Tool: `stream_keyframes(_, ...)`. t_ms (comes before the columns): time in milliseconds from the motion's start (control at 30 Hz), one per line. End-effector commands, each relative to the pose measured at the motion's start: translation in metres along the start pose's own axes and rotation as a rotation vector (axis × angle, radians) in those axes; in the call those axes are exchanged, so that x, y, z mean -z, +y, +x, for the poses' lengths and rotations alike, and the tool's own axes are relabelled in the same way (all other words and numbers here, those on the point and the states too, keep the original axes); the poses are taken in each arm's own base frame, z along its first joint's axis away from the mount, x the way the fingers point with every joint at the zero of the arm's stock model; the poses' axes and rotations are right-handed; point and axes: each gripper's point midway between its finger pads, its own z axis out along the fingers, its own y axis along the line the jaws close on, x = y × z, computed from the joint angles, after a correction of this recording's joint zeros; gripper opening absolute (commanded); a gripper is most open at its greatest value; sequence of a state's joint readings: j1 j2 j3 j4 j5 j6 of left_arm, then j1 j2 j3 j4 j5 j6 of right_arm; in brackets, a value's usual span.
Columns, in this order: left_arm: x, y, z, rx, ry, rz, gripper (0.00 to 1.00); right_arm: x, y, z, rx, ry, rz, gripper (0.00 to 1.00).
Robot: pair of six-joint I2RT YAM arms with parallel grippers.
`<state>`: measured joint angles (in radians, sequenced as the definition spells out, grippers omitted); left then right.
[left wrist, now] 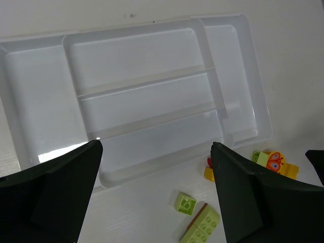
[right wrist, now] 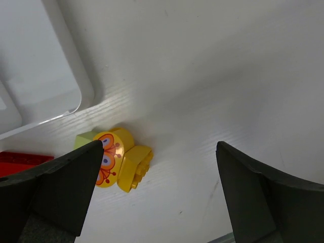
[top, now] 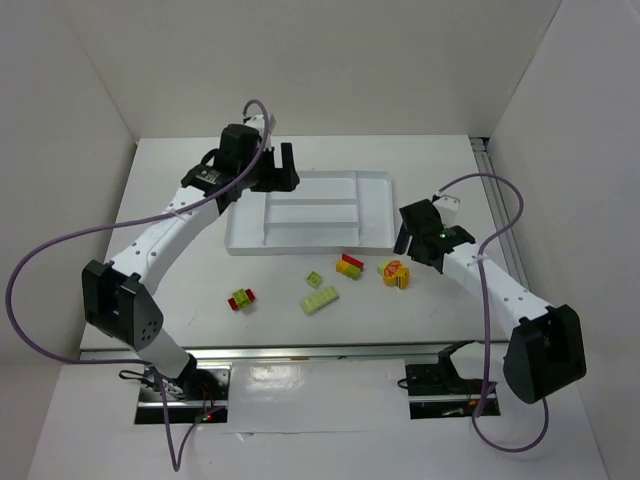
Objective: Sort the legos into containers by color
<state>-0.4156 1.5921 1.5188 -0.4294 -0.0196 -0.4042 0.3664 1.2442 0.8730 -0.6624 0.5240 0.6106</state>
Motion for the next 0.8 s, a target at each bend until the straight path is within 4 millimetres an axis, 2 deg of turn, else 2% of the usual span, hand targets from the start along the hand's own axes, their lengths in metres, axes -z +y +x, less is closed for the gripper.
stream_keyframes(0,0.014,-0.014,-0.029,0.020,-0.063,0.036,1.00,0.013,0.005,-0.013,-0.020,-0.068,-0.045,0.99)
stream_keyframes(67,0.015,-0.016,-0.028,0.020,-0.059,0.046,1.00,0.018,0.005,-0.014,-0.016,-0.080,-0.070,0.99)
stream_keyframes(133,0.016,-0.015,-0.032,0.020,-0.072,0.038,1.00,0.020,0.009,-0.007,0.015,-0.068,-0.111,0.99)
stream_keyframes(167,0.016,-0.015,-0.032,0.020,-0.072,0.038,1.00,0.025,0.012,-0.012,-0.002,-0.086,-0.141,0.99)
stream_keyframes(233,0.016,-0.011,-0.034,0.021,-0.079,0.018,1.00,0.026,0.012,0.001,0.042,-0.068,-0.173,0.99)
stream_keyframes(267,0.015,-0.010,-0.034,0.021,-0.082,0.009,1.00,0.031,0.015,-0.004,0.026,-0.085,-0.206,0.99)
stream_keyframes(300,0.015,-0.010,-0.034,0.021,-0.082,0.009,1.00,0.033,0.019,0.000,0.056,-0.085,-0.237,0.99)
stream_keyframes(367,0.016,-0.013,-0.033,0.006,-0.080,0.016,1.00,0.044,0.034,0.002,0.061,-0.089,-0.336,0.95)
stream_keyframes(400,0.016,-0.007,-0.031,-0.022,-0.077,-0.015,1.00,0.049,0.042,0.007,0.087,-0.082,-0.386,0.93)
stream_keyframes(467,0.016,-0.019,-0.029,-0.064,-0.072,-0.017,1.00,0.061,0.064,0.022,0.114,-0.030,-0.539,0.92)
stream_keyframes(533,0.019,-0.021,-0.034,-0.077,-0.086,-0.029,1.00,0.069,0.079,0.039,0.147,-0.018,-0.633,0.91)
stream_keyframes(700,0.015,-0.022,-0.030,-0.078,-0.072,-0.024,1.00,0.047,0.066,0.063,0.186,0.032,-0.476,0.88)
stream_keyframes(767,0.013,-0.024,-0.031,-0.079,-0.069,-0.014,1.00,0.043,0.066,0.065,0.176,0.045,-0.442,0.95)
